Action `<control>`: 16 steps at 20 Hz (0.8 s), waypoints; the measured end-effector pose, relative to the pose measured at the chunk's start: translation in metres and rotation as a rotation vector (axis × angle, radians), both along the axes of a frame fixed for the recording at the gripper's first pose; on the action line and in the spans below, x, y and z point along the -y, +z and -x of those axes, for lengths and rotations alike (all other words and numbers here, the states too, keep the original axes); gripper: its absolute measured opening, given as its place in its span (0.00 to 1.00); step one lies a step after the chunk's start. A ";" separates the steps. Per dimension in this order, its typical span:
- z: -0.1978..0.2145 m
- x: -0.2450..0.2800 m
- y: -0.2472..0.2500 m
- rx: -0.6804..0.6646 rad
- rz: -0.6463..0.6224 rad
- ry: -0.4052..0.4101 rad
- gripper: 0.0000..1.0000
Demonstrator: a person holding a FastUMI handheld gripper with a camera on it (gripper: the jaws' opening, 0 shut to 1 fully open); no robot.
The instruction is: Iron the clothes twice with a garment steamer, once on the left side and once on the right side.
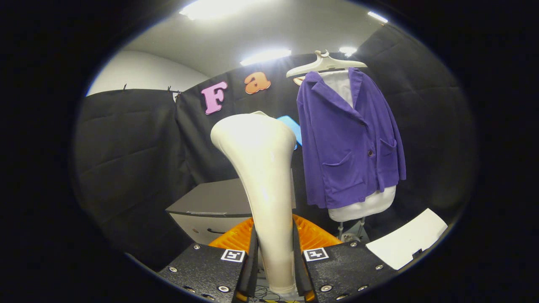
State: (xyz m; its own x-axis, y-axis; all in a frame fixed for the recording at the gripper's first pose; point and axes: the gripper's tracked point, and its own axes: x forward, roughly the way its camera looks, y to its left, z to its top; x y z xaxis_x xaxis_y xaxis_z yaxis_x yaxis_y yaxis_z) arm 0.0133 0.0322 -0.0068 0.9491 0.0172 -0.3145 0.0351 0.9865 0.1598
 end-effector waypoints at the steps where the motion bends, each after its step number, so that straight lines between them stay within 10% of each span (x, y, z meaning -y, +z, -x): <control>1: -0.003 -0.002 0.002 0.002 0.004 0.006 0.36; 16: -0.012 0.009 0.000 -0.010 -0.001 0.012 0.36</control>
State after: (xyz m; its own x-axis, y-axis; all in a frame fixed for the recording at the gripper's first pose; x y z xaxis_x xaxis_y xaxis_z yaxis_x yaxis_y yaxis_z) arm 0.0248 0.0232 -0.0069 0.9457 0.0294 -0.3238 0.0244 0.9867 0.1608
